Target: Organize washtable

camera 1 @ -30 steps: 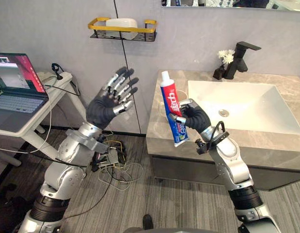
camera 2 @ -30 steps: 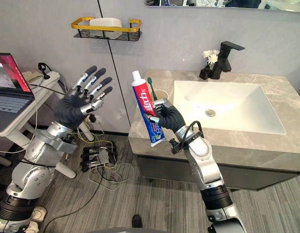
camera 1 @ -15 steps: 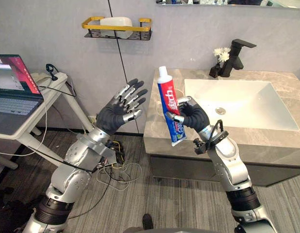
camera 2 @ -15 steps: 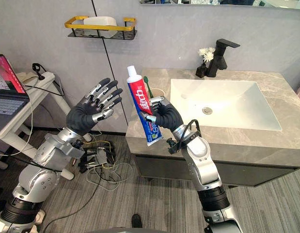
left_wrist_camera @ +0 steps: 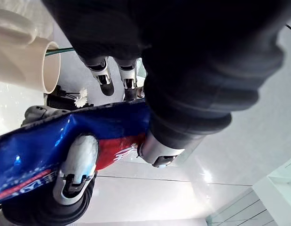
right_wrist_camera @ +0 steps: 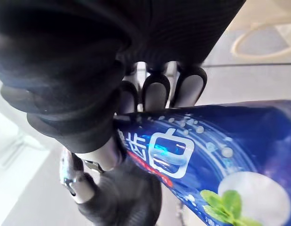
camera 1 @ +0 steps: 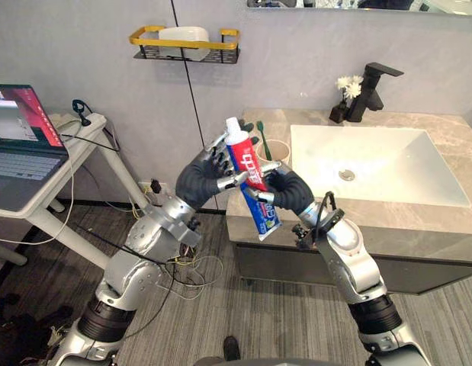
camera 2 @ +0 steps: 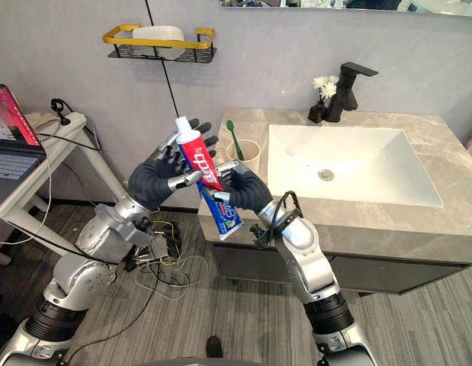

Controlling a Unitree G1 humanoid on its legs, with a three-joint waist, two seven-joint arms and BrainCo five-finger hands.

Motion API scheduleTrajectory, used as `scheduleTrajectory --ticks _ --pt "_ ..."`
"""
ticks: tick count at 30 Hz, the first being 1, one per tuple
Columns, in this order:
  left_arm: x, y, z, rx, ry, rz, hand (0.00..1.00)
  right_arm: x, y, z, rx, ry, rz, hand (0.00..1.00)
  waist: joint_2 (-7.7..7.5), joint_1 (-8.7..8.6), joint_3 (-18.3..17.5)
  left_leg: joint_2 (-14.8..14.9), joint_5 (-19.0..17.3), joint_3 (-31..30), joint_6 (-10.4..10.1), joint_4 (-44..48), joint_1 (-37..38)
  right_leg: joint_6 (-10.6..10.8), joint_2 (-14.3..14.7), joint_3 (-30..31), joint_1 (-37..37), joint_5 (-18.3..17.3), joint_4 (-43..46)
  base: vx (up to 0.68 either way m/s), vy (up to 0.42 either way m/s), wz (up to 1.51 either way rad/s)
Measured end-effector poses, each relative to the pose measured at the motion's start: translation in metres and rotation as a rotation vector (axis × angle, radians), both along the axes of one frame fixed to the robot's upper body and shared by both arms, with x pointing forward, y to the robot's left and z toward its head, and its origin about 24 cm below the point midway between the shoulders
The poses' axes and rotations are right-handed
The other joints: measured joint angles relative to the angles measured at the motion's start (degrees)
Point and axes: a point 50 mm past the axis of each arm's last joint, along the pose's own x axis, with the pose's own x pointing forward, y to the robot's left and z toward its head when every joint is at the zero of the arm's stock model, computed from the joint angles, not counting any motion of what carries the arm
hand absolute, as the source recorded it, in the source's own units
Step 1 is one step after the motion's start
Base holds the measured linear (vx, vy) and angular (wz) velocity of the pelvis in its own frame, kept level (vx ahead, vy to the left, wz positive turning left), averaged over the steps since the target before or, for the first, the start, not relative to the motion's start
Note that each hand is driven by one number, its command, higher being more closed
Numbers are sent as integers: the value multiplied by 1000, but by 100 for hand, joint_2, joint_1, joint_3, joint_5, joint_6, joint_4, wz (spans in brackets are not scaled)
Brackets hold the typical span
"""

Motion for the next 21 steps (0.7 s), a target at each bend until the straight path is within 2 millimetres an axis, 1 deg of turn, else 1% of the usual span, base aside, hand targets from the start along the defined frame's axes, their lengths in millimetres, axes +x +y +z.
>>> scheduleTrajectory --ticks 7,9,10,16,18,21 --pt "6 -12 10 -1 -36 -42 0 -1 3 -1 0 7 11 100 -41 -3 -25 -11 3 -20 0 3 -7 0 -6 -20 1 0 2 0 0 0" --pt "7 -13 9 0 -33 -42 0 -1 4 0 3 7 12 100 -56 -91 -34 -14 3 -22 1 4 -8 0 -10 -23 1 0 3 0 0 0" --pt "7 -13 9 4 -35 -41 100 -1 4 0 3 7 13 100 -60 -109 -35 -16 3 -24 1 4 -8 0 -12 -25 1 0 6 0 0 0" --pt "8 -21 6 -26 -16 -59 100 0 3 -1 -4 6 5 100 -62 -129 -36 -11 3 -4 1 4 -24 0 -32 15 -50 0 34 0 0 -1" --pt "12 -24 8 -21 -19 -61 100 0 3 -1 -5 10 3 100 -62 -136 -36 -10 6 -1 2 5 -51 0 -39 23 -85 0 52 0 0 0" --pt "12 -26 9 -33 -20 -66 100 0 3 -2 -6 14 2 100 -64 -159 -37 -19 6 18 2 7 -47 1 -48 28 -86 1 55 0 0 0"
